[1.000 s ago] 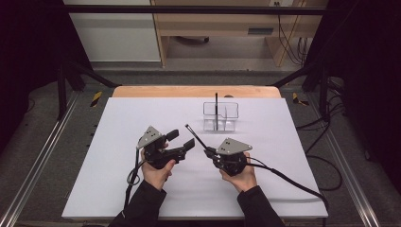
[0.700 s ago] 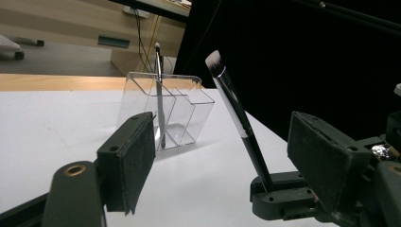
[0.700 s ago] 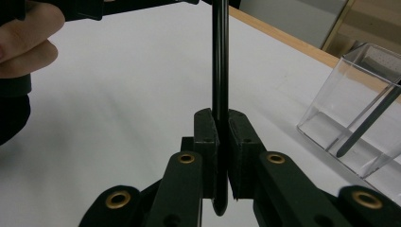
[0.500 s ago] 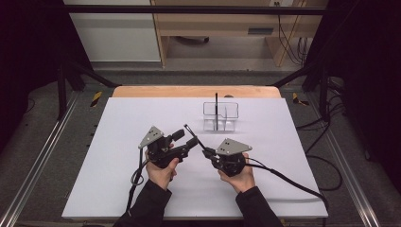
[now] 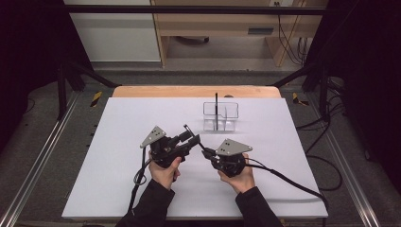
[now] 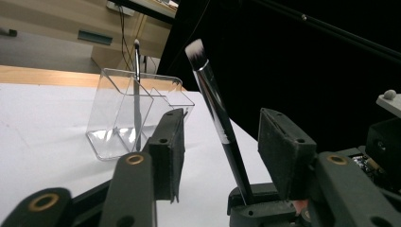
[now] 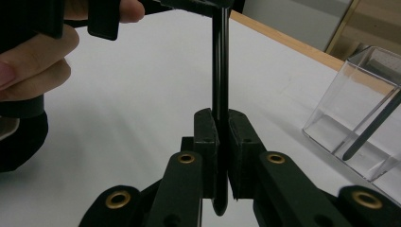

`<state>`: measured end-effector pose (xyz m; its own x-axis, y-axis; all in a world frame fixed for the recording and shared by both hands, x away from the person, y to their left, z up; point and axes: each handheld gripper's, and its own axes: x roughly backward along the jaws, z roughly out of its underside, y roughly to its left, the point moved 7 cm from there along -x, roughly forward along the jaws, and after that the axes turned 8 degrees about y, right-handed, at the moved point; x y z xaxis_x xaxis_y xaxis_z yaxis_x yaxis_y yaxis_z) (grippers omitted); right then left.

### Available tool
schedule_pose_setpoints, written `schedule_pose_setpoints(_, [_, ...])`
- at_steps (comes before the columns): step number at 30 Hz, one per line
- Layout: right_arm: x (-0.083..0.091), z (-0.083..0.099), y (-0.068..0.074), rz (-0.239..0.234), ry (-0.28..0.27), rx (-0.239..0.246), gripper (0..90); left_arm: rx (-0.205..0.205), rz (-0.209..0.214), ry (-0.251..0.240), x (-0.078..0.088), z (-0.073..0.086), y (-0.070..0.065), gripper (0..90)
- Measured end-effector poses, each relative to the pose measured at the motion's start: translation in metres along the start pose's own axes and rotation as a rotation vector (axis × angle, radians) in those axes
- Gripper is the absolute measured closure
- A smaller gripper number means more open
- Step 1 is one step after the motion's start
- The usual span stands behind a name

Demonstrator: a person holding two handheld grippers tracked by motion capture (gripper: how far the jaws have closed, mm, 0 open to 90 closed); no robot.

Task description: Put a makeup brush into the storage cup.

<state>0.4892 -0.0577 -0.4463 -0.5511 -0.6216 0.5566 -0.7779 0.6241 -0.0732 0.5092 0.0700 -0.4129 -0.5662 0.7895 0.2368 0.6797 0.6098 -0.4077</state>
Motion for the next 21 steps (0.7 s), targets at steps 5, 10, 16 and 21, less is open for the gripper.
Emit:
schedule_pose_setpoints(5, [0.0005, -0.0001, 0.0011, -0.006, -0.003, 0.001, 84.0, 0.009, 0.014, -0.007, 0.0001, -0.0015, -0.0006, 57.8])
schedule_pose_setpoints(10, [-0.0001, 0.0001, 0.0018, -0.012, -0.003, 0.002, 84.0, 0.01, 0.025, -0.011, -0.0002, -0.0027, -0.0016, 63.7])
schedule_pose_setpoints(16, [0.0003, -0.0003, 0.0019, -0.014, -0.007, 0.001, 84.0, 0.013, 0.032, -0.013, 0.0, -0.0042, -0.0029, 69.4])
schedule_pose_setpoints(21, [0.0008, -0.0007, 0.0019, -0.015, -0.009, 0.001, 84.0, 0.018, 0.029, -0.017, 0.0004, -0.005, -0.0022, 73.9])
